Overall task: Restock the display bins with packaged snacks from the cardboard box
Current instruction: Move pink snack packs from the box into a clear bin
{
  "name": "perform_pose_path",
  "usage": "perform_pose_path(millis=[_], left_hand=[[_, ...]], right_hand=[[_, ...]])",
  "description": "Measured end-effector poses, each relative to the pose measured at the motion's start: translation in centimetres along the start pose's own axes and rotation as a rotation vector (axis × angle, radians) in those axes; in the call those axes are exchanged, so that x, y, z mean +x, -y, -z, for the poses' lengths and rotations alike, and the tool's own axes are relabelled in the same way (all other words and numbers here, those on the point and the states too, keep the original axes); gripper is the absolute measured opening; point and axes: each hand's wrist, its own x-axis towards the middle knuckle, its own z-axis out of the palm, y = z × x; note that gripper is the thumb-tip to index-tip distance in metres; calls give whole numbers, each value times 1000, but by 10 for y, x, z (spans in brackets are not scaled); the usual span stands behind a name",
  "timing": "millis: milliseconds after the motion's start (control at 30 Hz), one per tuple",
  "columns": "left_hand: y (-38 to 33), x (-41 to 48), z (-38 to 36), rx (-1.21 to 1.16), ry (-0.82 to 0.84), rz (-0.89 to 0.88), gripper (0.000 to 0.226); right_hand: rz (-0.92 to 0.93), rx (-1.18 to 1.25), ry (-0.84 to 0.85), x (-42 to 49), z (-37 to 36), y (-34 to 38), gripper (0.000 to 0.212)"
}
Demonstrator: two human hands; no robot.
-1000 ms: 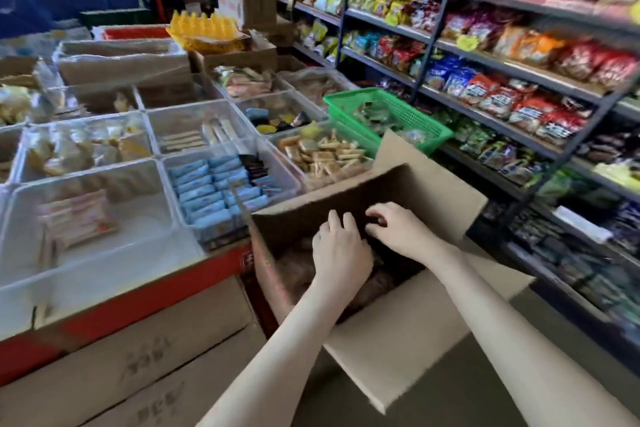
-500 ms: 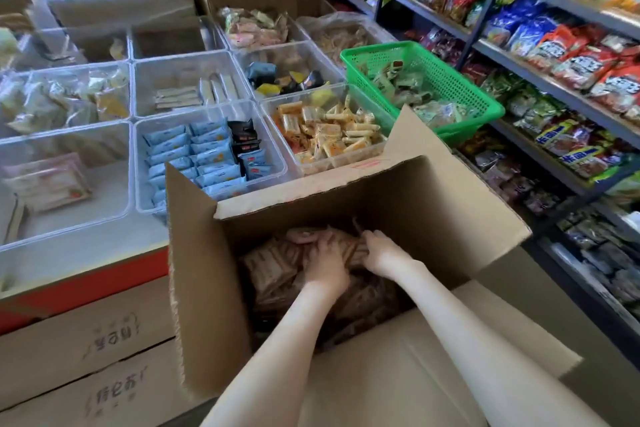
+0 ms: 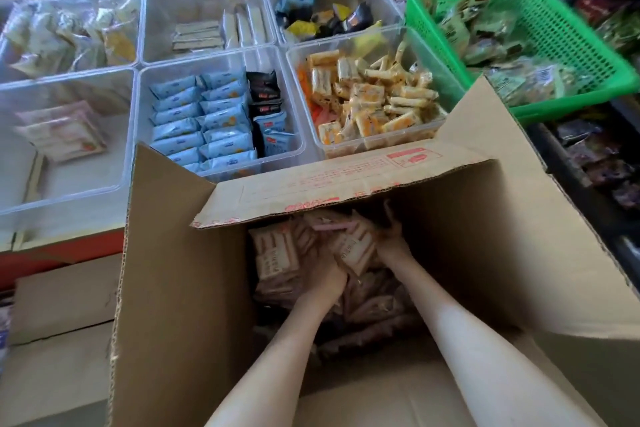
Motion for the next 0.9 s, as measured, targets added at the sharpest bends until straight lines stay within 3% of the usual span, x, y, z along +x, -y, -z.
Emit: perform_pose_path(millis=[100,200,300,400,467,600,700,900], left_hand=[[-11,-4,16,104,35,111,54],[-14,-2,21,-58,61,201,33],[-17,-1,19,-449,-26,405,19],[-34,-11,19,-955,-73,555,26],[-37,-16,17,-1081,-62,613,28],[-37,-26,16,-1236,-28,604,29],[-47,-40,28,-1305,-8,564,39],[-60,-64,55,-1113,-140,324,39]], right_hand=[[87,-3,53,5,0,-2,52],[90,-98,-3,7,5,0,56],[26,-114,9,12,6,-9,52],[-78,40,-17,20,5,-28,47],[-184,151,-23,15,5,-28,45],[-286,364,-32,-24,17,3,35],[-207,342,-40,-49,28,11,35],[-46,267,-14,-108,51,33,49]])
